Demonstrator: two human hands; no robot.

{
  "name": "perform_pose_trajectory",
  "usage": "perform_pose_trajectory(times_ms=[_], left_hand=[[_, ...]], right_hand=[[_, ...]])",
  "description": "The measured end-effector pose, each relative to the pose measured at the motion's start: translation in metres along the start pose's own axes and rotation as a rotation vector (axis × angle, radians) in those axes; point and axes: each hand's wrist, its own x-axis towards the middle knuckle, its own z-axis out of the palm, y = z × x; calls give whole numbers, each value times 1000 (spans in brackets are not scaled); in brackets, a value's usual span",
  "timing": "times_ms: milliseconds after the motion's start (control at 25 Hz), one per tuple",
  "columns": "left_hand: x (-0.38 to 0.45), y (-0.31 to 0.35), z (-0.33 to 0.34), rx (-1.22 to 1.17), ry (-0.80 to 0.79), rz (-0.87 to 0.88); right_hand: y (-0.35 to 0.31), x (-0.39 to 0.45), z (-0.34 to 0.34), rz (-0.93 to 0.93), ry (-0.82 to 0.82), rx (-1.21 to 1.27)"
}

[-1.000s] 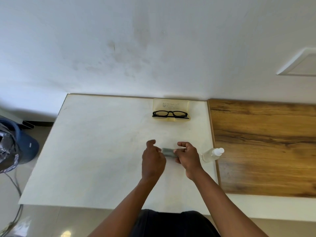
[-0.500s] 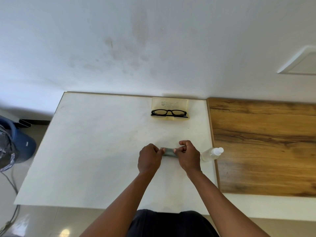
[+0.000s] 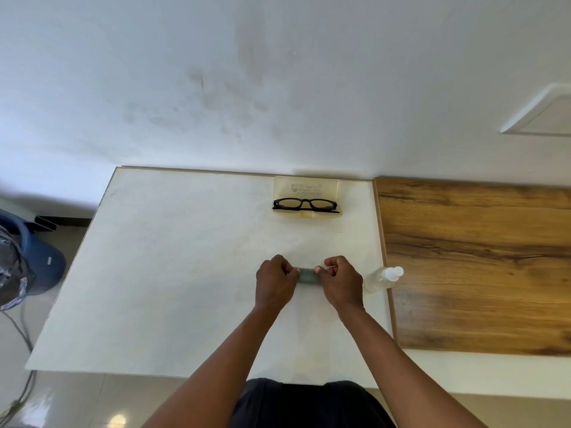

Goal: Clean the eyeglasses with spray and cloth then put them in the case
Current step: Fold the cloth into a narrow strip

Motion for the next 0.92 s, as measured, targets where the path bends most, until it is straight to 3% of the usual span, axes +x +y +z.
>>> perform_pose_trajectory(times_ms=[240, 720, 800, 920], left_hand=[[-7, 4, -6, -195, -22, -82], [-13, 26, -28, -842, -210, -262], [-11, 27, -29, -856, -205, -277], [-7, 25, -28, -820, -160, -293]], right_hand=[[-6, 4, -6, 136, -112, 45], [-24, -5, -22, 578, -424, 848], [-27, -3, -23, 571, -441, 1008], [-29, 4, -21, 420, -354, 905]])
